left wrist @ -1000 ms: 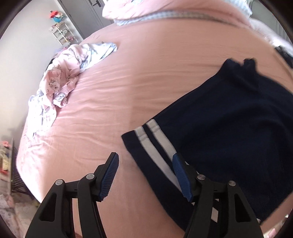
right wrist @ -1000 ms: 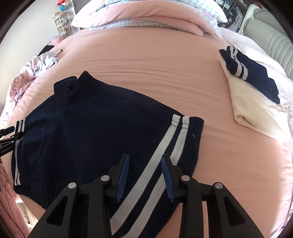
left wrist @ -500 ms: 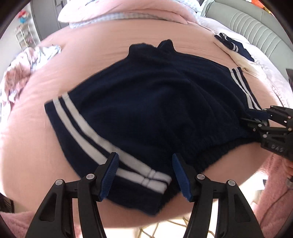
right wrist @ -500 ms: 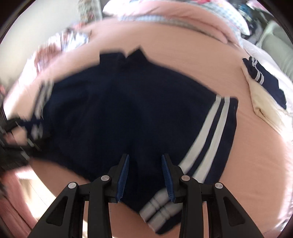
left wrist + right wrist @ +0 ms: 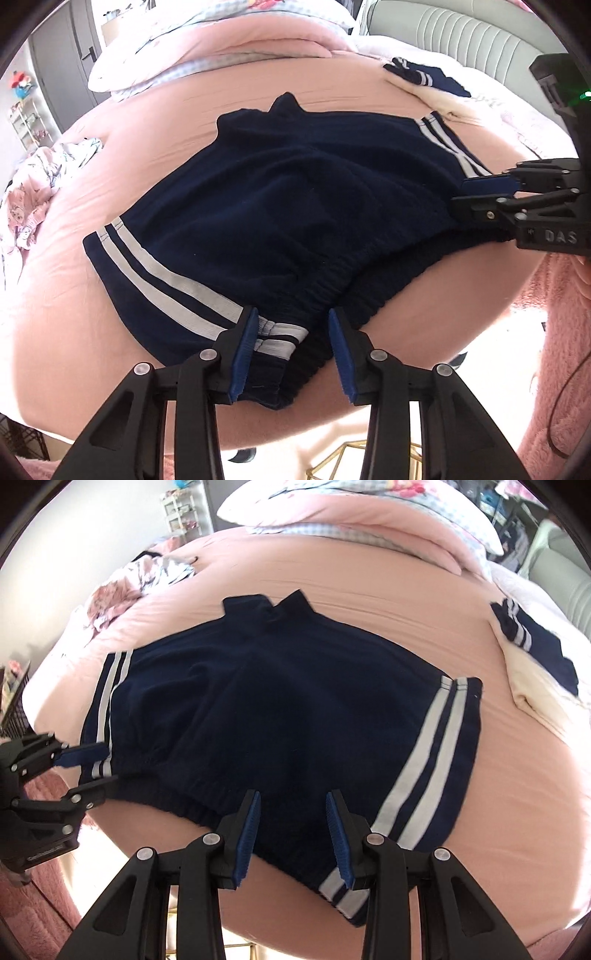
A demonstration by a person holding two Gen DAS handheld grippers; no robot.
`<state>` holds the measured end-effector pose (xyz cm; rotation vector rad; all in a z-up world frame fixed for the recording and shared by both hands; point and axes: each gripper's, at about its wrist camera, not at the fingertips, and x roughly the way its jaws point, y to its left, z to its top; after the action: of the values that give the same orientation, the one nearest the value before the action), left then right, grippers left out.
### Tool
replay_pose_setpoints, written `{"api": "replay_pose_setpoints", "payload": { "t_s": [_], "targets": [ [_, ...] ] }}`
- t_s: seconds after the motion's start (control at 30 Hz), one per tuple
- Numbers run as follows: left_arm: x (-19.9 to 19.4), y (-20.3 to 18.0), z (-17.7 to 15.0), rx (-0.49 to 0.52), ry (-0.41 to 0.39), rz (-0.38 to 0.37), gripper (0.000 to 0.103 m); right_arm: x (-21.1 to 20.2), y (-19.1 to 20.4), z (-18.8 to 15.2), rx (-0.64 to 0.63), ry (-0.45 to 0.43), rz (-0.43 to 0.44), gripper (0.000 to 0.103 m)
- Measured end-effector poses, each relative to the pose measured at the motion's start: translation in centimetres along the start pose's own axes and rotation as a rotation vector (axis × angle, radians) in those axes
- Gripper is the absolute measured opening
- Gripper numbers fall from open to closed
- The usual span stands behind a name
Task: Fold clothes
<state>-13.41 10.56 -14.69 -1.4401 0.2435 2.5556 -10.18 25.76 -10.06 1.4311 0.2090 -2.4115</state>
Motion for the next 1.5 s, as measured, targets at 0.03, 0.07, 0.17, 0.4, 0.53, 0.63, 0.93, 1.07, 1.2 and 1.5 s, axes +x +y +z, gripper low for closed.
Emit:
{"api": "replay_pose_setpoints", "payload": {
  "t_s": [0.03,0.07,0.17,0.4,0.53,0.63,0.93,1.07,1.2,1.5],
  "targets": [
    [-0.9,0.4,-1.2,-0.006,-0.003,0.003,0.036,0.3,0.3,-0.1,-0.002,-0.001,0.001,0.036],
    [-0.3,0.4,-0.9,-0.009,-0.002,-0.002,0.036,0.8,0.7,-0.3,-0.001,-0.001,0.001,0.036],
    [0.7,0.4,-0.5,-0.023,-0.002,-0.017,0.036,1.6,0.6,-0.1,0.018,0.001,0.018,0.036],
    [-0.5,-0.3,-1.6,0.017,-0.004,-0.004,0.037,1.5,0.3,0.0,0.032,0.009,0.041,0.037],
    [-0.5,-0.3,-1.8,0.028,0.013,-0.01,0.035,1.1,1.5,-0.9,-0.063,0.032,0.019,0.043],
    [-0.6,-0.5,-1.6,0.026,0.014,0.004,0.021,2.0,1.6,-0.7,-0.079,0.042,-0.032,0.039],
    [-3.0,1.0,-2.7,-0.026,0.009,-0.037,0.009,0.5,0.0,-0.3,0.005,0.03,0.056,0.022],
    [-3.6,0.7,-3.5,-0.009,0.031,-0.093,0.013,0.0,0.3,-0.4,-0.001,0.021,0.055,0.014],
    [-3.1,2.1,-3.4,-0.07,0.09,-0.181,0.024,0.8,-0.7,-0.6,0.023,0.065,0.068,0.016],
    [-4.8,9.7,1.1,-0.217,-0.098,-0.058,0.042,-2.6,-2.7,2.7,0.088,-0.056,0.248,0.038]
  ]
}}
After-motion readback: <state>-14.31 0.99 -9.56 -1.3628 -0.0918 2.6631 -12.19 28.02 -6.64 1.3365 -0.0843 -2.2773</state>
